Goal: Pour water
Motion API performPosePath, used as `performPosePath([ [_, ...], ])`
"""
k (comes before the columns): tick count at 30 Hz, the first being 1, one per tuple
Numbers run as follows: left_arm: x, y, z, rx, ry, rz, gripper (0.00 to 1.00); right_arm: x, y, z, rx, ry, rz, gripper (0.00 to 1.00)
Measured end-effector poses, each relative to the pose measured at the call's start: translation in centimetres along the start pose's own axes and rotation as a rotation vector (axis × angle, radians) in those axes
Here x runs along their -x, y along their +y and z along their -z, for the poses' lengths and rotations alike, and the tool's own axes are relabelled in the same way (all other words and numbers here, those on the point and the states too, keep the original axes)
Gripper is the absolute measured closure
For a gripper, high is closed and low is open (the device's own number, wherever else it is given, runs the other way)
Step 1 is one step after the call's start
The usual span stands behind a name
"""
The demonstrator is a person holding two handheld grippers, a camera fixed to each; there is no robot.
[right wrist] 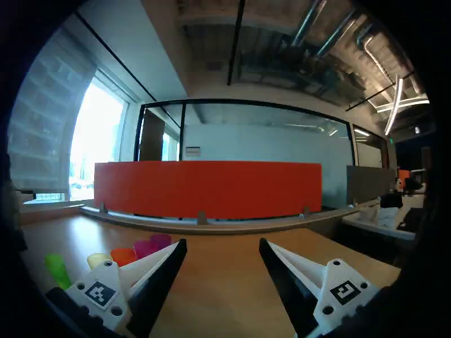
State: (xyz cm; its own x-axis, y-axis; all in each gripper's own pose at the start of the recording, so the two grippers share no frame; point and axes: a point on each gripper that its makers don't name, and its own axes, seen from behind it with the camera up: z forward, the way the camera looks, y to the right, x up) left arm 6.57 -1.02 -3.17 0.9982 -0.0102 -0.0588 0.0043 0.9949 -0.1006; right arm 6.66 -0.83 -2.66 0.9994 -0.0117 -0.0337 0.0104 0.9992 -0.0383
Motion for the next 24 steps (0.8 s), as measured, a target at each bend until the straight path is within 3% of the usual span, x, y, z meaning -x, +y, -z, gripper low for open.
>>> performPosePath([
  [6, 0.7, 0.1, -0.5, -0.016, 0.01, 0.019, 0.08, 1.0, 0.1, 0.3, 0.01, -0.028, 0.015, 0.0],
  [15, 1.9, -0.8, -0.4, -0.074, 0.031, 0.069, 0.08, 1.3, 0.9, 0.7, 0.039, -0.064, -0.001, 0.01],
  [24, 3.0, -1.8, -0.6, -0.115, 0.028, 0.052, 0.08, -0.2, 1.5, 0.8, 0.068, -0.054, -0.015, 0.01],
])
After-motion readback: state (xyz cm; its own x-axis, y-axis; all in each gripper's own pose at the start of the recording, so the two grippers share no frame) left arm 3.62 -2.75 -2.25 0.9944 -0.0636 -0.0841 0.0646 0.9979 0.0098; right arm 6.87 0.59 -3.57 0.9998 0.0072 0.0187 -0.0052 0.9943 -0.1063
